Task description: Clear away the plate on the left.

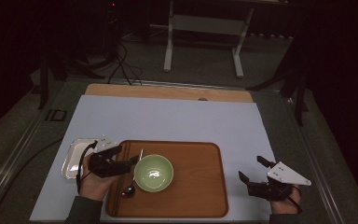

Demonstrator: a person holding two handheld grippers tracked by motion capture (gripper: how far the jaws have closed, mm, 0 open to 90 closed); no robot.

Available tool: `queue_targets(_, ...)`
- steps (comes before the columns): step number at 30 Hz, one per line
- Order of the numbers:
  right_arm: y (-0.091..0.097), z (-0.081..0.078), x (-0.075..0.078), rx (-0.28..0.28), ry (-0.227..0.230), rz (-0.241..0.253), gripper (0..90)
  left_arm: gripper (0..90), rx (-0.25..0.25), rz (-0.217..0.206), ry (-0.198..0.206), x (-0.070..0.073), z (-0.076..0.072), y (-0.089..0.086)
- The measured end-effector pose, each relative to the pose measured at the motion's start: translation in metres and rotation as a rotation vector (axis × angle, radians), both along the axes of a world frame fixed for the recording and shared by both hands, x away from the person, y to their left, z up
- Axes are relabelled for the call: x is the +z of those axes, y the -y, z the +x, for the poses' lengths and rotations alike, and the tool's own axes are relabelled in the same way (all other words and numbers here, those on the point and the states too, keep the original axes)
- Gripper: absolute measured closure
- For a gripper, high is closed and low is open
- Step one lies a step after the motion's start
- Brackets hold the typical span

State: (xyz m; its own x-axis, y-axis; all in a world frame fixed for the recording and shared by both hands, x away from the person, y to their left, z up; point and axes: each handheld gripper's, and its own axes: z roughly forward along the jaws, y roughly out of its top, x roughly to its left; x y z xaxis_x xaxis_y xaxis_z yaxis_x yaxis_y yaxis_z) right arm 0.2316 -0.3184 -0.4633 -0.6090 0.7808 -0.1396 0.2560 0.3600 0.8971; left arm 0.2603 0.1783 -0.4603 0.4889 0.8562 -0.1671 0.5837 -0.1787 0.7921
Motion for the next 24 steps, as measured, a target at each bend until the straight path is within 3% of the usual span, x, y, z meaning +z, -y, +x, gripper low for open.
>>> queue_targets(13, 0.0, 0.0, 0.0, 0.001, 0.0, 0.0, 14.1, 26.0, 0.049, -0.014, 0.006, 0.004, 0.001, -0.019)
queue_targets(24, 0.0, 0.0, 0.0, 0.001, 0.0, -0.001, 14.1, 26.0, 0.123, -0.035, 0.018, 0.008, 0.003, -0.042)
